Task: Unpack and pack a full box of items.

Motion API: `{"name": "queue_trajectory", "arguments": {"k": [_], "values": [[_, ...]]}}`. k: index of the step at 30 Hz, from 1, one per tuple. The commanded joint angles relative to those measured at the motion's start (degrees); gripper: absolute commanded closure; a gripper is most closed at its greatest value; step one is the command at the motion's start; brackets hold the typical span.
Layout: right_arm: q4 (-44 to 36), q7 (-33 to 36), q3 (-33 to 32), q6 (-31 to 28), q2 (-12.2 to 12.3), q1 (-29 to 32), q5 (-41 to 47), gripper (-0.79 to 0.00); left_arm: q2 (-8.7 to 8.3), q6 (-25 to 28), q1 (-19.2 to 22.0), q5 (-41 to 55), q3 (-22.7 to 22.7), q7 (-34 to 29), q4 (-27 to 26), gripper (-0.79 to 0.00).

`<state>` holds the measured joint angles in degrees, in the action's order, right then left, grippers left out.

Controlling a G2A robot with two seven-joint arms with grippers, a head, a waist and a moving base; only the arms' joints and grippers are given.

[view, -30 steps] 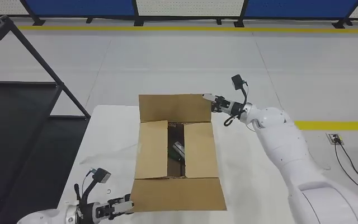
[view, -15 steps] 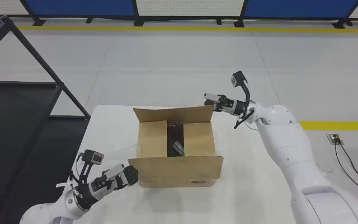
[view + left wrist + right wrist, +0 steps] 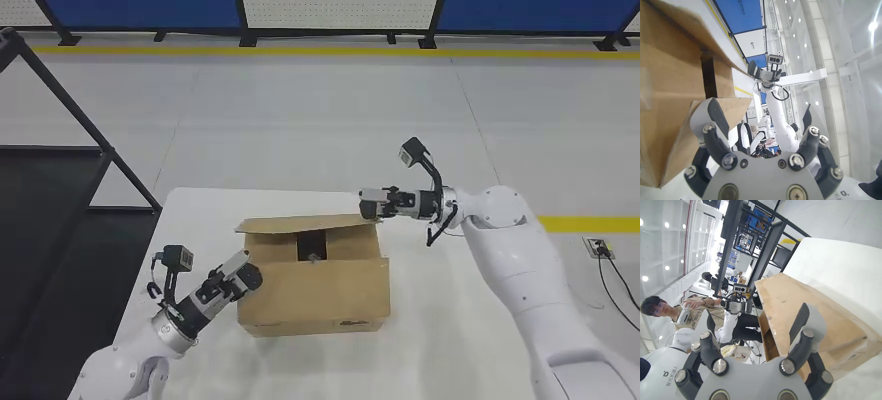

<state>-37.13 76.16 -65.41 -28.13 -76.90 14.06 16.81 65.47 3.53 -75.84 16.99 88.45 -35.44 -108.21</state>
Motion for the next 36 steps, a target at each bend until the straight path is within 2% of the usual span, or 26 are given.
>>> {"name": "queue_trajectory", "arguments": {"k": [1,5,14,23,30,36], "values": [[-0.39,1.61,0.71,1.61,0.49,0.68,1.18,-0.785,0.09,-0.08,0.51,-1.58,-1.08,1.61,0.26,-0.785],[0.41,4.38,1.94,4.38,0.95,1.28,3.52,-0.785,0.27,-0.19,1.45,-2.88,-2.82,3.50,0.94,-0.785],[0.33,11.62,1.48,11.62,1.45,3.65,15.99,-0.785,0.45,-1.55,3.26,-4.11,-5.15,4.59,2.38,-0.785],[2.34,11.84,4.36,11.86,1.49,3.98,15.89,-0.785,0.54,-1.84,3.82,-3.58,-5.93,4.90,2.62,-0.785],[4.41,11.37,5.75,11.38,1.52,3.82,14.83,-0.785,0.73,-1.69,3.33,-2.34,-5.88,7.55,2.13,-0.785],[4.54,10.01,6.40,10.02,1.32,4.51,14.90,-0.785,0.81,3.20,-0.33,3.27,-1.18,11.91,0.84,-0.785]]}}
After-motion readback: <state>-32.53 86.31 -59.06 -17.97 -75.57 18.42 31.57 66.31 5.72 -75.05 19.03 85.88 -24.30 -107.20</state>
